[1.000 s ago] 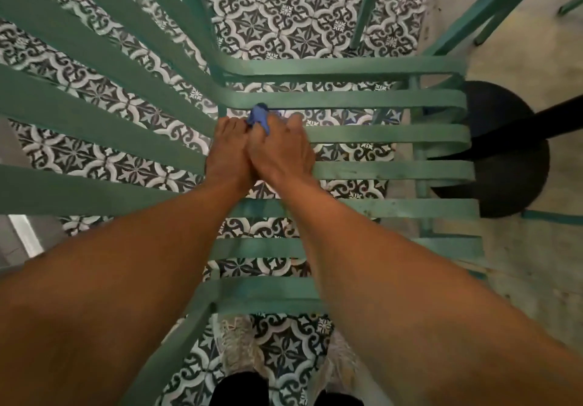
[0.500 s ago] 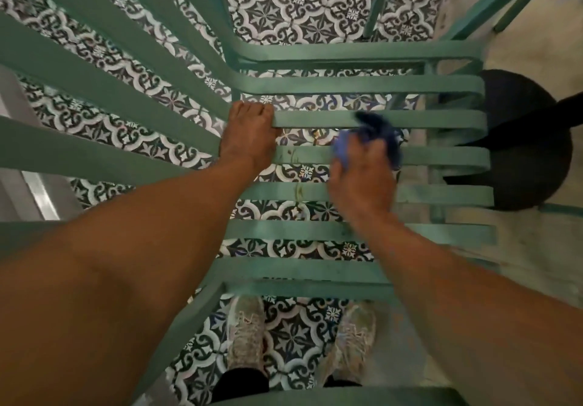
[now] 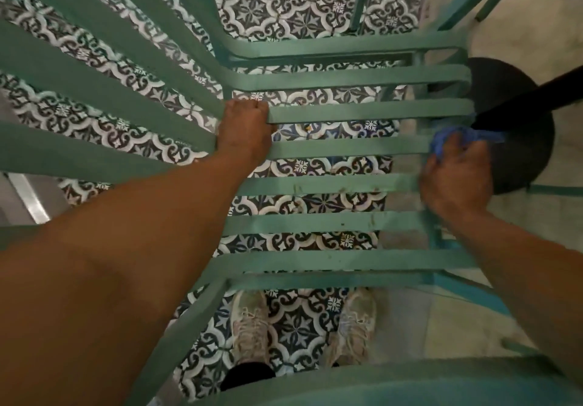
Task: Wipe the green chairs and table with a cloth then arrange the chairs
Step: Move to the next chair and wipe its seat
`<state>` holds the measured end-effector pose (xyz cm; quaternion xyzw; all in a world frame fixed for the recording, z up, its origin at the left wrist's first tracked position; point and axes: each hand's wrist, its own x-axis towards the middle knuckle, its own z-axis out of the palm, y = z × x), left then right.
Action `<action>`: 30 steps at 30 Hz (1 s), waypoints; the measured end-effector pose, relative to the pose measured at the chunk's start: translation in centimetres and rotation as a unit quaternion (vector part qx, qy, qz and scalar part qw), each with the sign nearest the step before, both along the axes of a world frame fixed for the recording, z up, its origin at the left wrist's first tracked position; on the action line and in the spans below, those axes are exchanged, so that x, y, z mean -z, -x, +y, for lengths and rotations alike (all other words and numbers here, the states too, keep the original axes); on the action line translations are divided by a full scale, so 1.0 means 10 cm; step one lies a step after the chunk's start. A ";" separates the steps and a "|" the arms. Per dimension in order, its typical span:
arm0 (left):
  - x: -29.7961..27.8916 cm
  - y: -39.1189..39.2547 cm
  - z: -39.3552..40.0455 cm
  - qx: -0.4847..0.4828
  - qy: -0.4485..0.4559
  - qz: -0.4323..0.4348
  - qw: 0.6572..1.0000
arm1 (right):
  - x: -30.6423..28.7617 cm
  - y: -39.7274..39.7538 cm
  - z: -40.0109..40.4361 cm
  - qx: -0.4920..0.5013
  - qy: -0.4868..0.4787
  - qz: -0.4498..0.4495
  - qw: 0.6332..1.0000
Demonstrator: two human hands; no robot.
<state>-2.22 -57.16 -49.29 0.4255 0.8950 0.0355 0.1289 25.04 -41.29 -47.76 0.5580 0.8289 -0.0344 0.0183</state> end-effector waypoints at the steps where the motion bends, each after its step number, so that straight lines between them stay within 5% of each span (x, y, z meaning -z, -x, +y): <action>1: -0.01 0.00 0.01 0.000 0.001 0.001 1.000 | 0.03 0.20 -0.16 -0.030 -0.002 -0.023 0.999; 3: -0.05 0.02 0.03 -0.006 0.012 -0.009 1.000 | 0.10 0.76 -0.78 -0.139 0.030 -0.039 0.989; 7: -0.06 0.09 0.05 0.016 0.065 -0.013 0.998 | 0.04 1.74 -2.01 -0.253 0.179 0.065 0.949; 10: -0.04 0.09 0.02 0.019 0.050 -0.003 0.999 | -0.01 1.45 -1.80 -0.371 0.169 0.104 0.907; 12: -0.02 0.05 -0.02 0.002 0.008 -0.003 1.000 | 0.00 0.85 -1.37 -0.435 0.139 0.042 0.889; 16: 0.09 -0.03 -0.07 -0.005 -0.017 -0.006 1.000 | -0.17 -0.33 -0.32 -0.268 0.011 -0.065 0.961; 21: 0.18 -0.05 -0.08 -0.016 -0.026 -0.006 1.000 | -0.39 -0.37 -0.48 -0.201 0.078 -0.120 0.969; 23: 0.16 -0.05 -0.08 -0.013 -0.026 -0.013 0.999 | -0.27 0.11 -1.04 -0.277 0.183 -0.059 0.941; 25: 0.15 -0.05 -0.08 -0.011 -0.028 -0.016 0.999 | -0.14 0.70 -1.70 -0.385 0.306 -0.023 0.870; 30: 0.14 -0.08 -0.08 -0.005 -0.024 -0.013 1.000 | -0.10 0.93 -1.94 -0.471 0.302 -0.006 0.829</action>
